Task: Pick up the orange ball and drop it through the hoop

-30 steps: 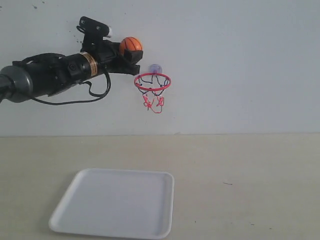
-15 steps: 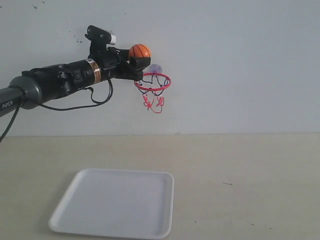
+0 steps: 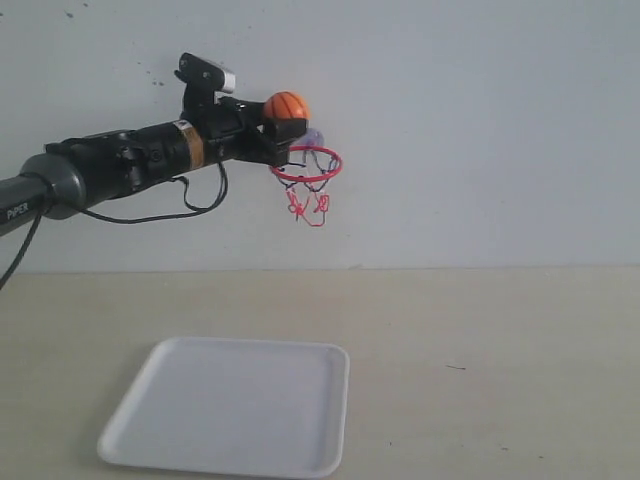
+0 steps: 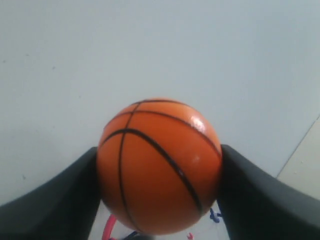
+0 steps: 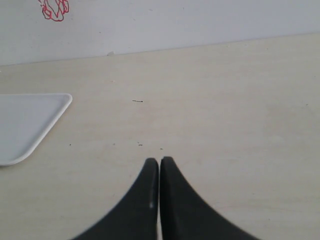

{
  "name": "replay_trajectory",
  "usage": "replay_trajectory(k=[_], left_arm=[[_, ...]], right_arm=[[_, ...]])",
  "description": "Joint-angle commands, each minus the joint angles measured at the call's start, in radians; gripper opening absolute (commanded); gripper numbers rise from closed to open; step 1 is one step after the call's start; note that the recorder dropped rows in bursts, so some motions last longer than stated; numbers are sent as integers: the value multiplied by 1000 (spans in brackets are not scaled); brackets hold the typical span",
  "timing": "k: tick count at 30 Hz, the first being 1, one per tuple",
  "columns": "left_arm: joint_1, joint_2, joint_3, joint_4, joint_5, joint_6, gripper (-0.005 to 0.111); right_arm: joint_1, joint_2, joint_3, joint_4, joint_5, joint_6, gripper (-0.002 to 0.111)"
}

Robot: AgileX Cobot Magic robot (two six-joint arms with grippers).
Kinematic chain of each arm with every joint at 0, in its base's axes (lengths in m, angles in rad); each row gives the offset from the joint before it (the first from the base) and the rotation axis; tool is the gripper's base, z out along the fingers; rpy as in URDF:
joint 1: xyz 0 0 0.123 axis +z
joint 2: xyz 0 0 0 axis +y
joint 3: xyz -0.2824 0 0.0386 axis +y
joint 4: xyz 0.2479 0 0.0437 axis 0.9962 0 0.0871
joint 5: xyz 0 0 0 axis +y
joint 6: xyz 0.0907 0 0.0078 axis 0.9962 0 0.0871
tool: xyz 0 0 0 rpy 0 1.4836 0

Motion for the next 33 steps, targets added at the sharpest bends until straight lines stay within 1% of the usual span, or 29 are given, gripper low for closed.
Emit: replay_trajectory(k=[1, 9, 13, 15, 16, 19, 20, 21, 23, 24, 26, 28, 29, 30, 31, 32, 33], left_arm=[[2, 3, -8, -70, -27, 28, 71], [1, 3, -8, -69, -31, 1, 72], [15, -4, -8, -34, -31, -72, 72], [38, -14, -8, 57, -37, -139, 72], [52, -22, -8, 114, -44, -208, 72], [103, -57, -8, 387, -90, -514, 72], [124, -68, -8, 397, -129, -569, 72], [151, -71, -1, 397, -196, -581, 72], [201, -71, 3, 397, -279, -664, 70], [230, -71, 3, 397, -322, -709, 67], [287, -71, 3, 397, -419, -762, 58], [337, -71, 3, 397, -568, -789, 42], [355, -76, 3, 397, -601, -818, 33], [376, -79, 3, 397, -601, -864, 23], [393, -86, 14, 397, -601, -950, 13], [405, -92, 27, 397, -601, -956, 6], [418, -107, 49, 397, -601, -956, 4]], right_arm=[[-1, -4, -1, -8, -7, -1, 0], [-1, -4, -1, -8, -7, -1, 0], [-1, -4, -1, -8, -7, -1, 0], [-1, -4, -1, -8, -7, -1, 0], [-1, -4, -1, -8, -7, -1, 0], [-1, -4, -1, -8, -7, -1, 0], [-1, -4, -1, -8, -7, -1, 0], [-1, -4, -1, -8, -7, -1, 0], [-1, -4, -1, -8, -7, -1, 0], [-1, -4, -1, -8, -7, -1, 0], [-1, -4, -1, -8, -7, -1, 0], [-1, -4, -1, -8, -7, -1, 0], [-1, -4, -1, -8, -7, -1, 0], [-1, -4, -1, -8, -7, -1, 0], [-1, -4, -1, -8, -7, -1, 0], [-1, -4, -1, -8, -7, -1, 0], [-1, -4, -1, -8, -7, -1, 0]])
